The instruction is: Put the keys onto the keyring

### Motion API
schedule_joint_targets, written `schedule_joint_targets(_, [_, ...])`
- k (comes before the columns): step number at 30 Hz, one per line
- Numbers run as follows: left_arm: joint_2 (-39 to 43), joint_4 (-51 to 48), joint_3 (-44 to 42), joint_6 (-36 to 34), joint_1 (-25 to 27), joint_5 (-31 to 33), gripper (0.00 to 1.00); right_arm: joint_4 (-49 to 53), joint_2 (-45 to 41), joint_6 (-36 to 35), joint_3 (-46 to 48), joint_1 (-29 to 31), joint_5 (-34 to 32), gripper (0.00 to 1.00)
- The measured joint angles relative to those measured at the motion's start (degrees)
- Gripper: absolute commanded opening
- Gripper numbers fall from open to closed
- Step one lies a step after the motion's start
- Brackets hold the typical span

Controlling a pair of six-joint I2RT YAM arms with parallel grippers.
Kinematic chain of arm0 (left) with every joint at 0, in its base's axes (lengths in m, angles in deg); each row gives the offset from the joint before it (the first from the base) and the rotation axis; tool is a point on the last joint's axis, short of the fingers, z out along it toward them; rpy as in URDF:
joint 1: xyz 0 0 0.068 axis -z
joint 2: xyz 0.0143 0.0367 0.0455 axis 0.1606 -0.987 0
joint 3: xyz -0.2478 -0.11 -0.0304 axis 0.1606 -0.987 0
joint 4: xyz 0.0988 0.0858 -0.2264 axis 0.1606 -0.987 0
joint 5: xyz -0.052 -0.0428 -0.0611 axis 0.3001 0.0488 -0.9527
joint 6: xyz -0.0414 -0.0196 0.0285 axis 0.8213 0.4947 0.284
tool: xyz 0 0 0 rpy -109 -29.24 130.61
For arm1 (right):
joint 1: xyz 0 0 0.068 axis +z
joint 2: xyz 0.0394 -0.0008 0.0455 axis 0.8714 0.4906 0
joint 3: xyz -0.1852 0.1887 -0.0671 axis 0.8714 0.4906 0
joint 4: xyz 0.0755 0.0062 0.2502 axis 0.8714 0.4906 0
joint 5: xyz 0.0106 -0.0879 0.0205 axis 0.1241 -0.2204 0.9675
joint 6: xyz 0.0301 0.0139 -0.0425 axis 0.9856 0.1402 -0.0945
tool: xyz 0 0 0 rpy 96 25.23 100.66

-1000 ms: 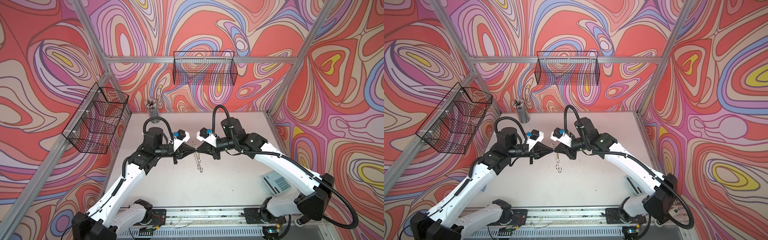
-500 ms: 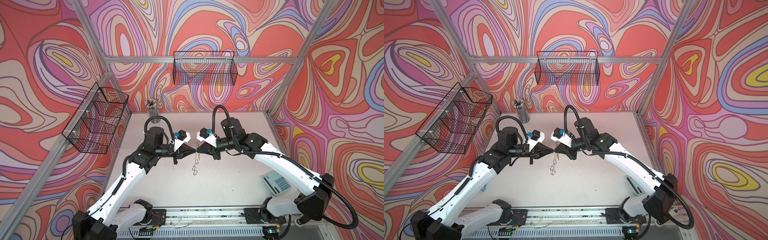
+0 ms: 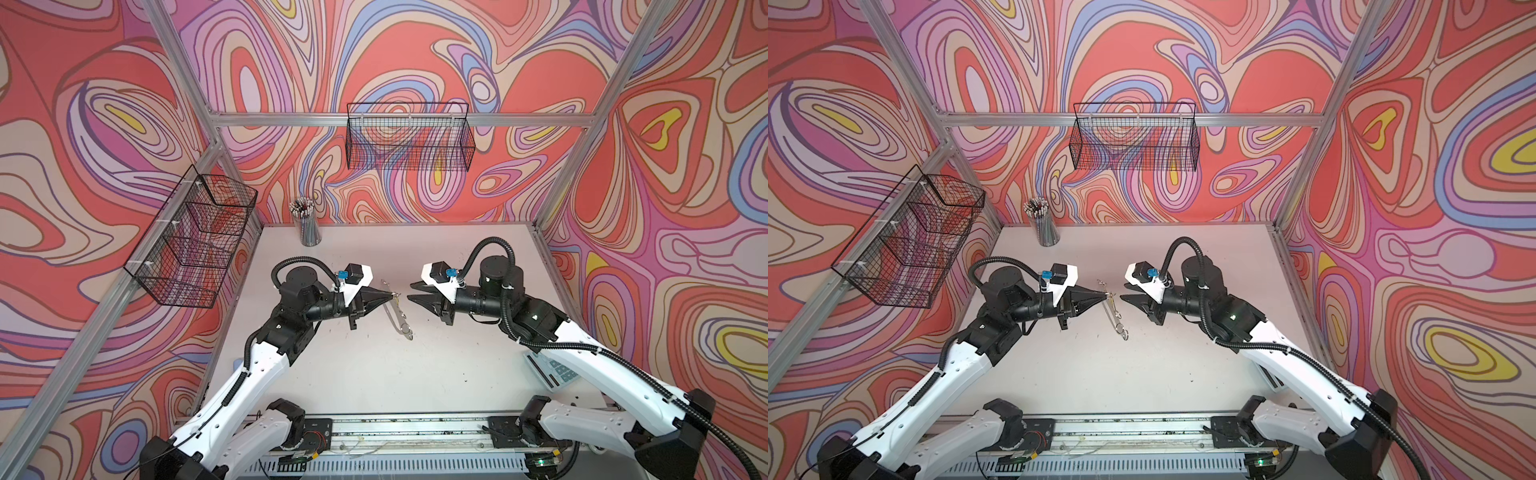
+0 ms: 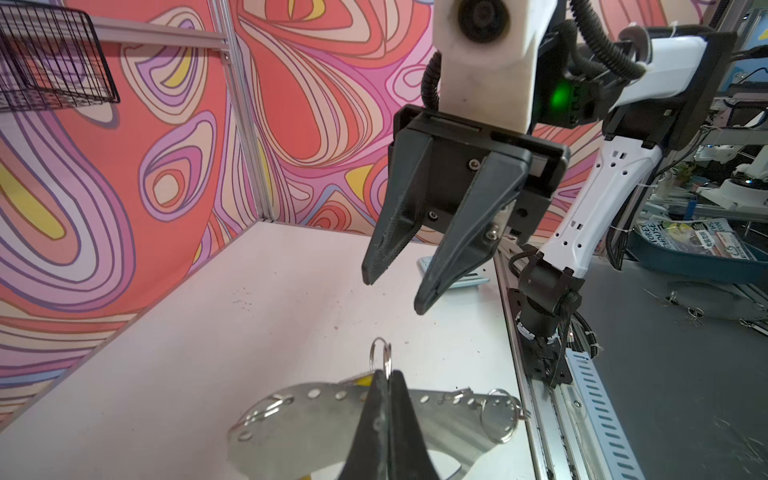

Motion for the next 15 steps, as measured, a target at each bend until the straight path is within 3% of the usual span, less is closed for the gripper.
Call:
schedule_joint_targets(7, [-0.1, 9.7, -0.7, 5.1, 0.0, -2.3, 0.0, -3.4, 0.6, -1.9, 0.9, 0.0, 1.4, 0.23])
schedule_joint_targets(15, [-0.1, 10.2, -0.7, 5.4, 0.0, -4.3, 0.0, -5.2, 0.7, -3.8, 1.2, 0.0, 2.8, 0.26])
